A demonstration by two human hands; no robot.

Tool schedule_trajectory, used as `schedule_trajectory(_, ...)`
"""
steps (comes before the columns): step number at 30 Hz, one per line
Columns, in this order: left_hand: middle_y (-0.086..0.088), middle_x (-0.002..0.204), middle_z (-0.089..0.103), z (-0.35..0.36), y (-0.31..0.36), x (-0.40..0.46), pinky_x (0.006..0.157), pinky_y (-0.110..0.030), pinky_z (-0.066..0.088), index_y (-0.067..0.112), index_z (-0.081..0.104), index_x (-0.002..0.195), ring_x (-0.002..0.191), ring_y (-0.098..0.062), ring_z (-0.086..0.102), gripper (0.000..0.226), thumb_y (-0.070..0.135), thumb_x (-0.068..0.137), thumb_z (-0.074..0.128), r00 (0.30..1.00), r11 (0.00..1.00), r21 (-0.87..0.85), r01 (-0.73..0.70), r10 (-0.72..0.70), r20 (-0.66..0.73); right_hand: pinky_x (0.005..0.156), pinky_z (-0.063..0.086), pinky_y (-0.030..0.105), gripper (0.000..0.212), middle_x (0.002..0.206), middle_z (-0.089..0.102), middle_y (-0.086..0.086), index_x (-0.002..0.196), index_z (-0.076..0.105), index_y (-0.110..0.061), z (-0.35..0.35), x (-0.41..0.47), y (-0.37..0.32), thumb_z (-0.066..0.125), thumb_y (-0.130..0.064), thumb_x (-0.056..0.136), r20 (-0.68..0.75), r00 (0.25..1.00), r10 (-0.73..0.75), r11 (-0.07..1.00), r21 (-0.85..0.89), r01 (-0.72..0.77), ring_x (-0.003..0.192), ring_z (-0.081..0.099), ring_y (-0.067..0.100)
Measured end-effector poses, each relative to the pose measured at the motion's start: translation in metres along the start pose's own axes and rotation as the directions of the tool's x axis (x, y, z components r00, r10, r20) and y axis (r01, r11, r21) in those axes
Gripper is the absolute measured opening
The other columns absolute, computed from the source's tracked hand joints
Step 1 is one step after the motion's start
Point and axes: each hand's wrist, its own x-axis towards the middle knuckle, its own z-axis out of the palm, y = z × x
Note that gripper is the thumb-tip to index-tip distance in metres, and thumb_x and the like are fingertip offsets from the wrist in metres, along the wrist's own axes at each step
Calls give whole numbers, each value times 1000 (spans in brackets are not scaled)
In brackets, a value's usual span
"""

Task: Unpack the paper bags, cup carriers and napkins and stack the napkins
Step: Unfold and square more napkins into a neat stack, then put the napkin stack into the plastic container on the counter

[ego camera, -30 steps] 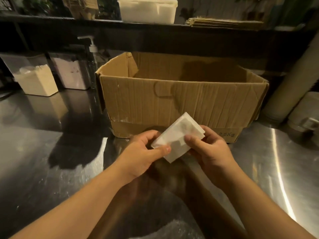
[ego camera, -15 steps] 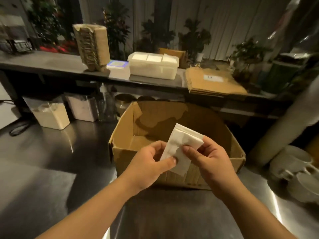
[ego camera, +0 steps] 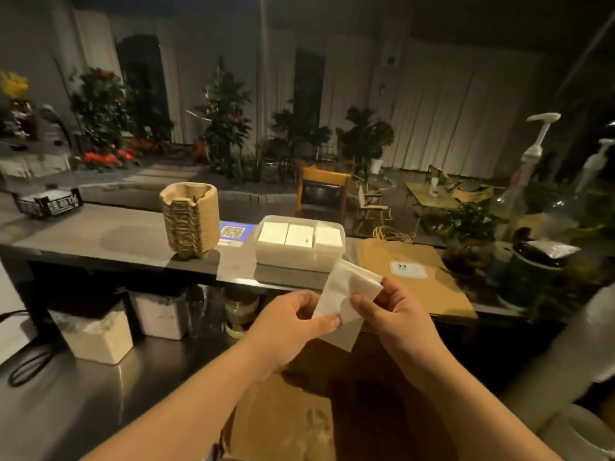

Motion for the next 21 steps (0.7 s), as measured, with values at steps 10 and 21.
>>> schedule_trajectory(10,15,110,71,-71,10,87,102,-39,54,37,67,112,107,-10,65,17,40,95,71,998,996,58,66,-66,-1,71,61,25,26,111,72,-4,119,60,-26,33,105,-35,67,-21,95,74,997,-12,994,-109,20,92,73,7)
schedule_trajectory(21,6,116,66,-124,-11,205,89,-34,50,33,66,119,107,-15,57,20,32,99,66,978,984,77,158,-145,-152,84,63,43,19,112,68,4,113,61,-18,77,262,-18,69,-18,96,82,995,51,977,-211,-32,102,70,24)
